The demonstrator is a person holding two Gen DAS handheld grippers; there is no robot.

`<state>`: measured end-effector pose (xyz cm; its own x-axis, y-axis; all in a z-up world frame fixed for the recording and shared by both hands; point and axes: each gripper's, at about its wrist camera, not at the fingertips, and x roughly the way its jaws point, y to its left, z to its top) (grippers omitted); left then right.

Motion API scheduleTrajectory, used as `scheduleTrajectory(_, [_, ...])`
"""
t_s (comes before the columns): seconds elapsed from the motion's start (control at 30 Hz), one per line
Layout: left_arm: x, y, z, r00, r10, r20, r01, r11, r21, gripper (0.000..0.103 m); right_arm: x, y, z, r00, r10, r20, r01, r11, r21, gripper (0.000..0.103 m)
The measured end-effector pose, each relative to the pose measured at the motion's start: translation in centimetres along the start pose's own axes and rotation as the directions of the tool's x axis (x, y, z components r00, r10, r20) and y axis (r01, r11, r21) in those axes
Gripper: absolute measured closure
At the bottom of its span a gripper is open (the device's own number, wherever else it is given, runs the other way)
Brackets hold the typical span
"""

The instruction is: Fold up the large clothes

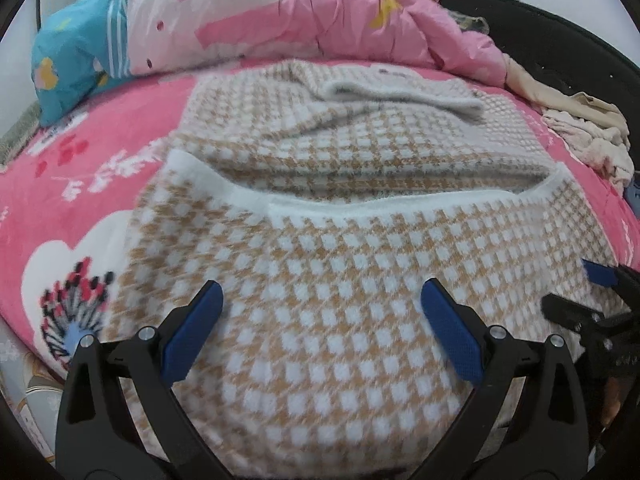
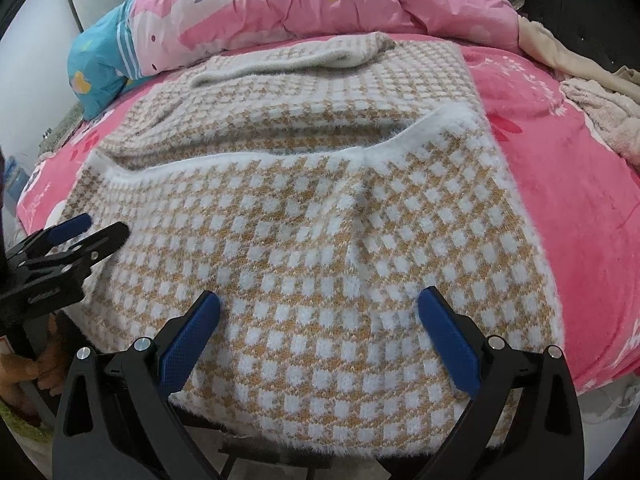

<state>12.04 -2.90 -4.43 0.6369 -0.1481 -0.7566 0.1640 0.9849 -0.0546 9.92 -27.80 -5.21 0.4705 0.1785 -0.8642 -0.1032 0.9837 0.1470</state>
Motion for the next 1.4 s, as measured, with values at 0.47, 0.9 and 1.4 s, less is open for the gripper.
scheduleTrajectory(0.47, [-5.3,7.3,-1.5,0.984,0.074,0.161,-0.059,0.994,-0.094,0.008,-0.1,0.4,0.0,0.999,-0.017,-0.034,0.017,1.0,0.0,0.006])
scheduleTrajectory(0.9, [-1.1,10.9,1.0,0.985,-0.141,0.097,0.157,0.972,-0.177,0.037,0.3,0.2,0.6,0.999,-0.022,-0.031,0.022,1.0,-0.005,0.006])
scheduleTrajectory(1.4, [2.8,10.7,3.1,0.977,-0.212,-0.003,0.207,0.956,-0.21,0.049,0.2,0.2,0.5,0.999,-0.022,-0.03,0.022,1.0,-0.003,0.006])
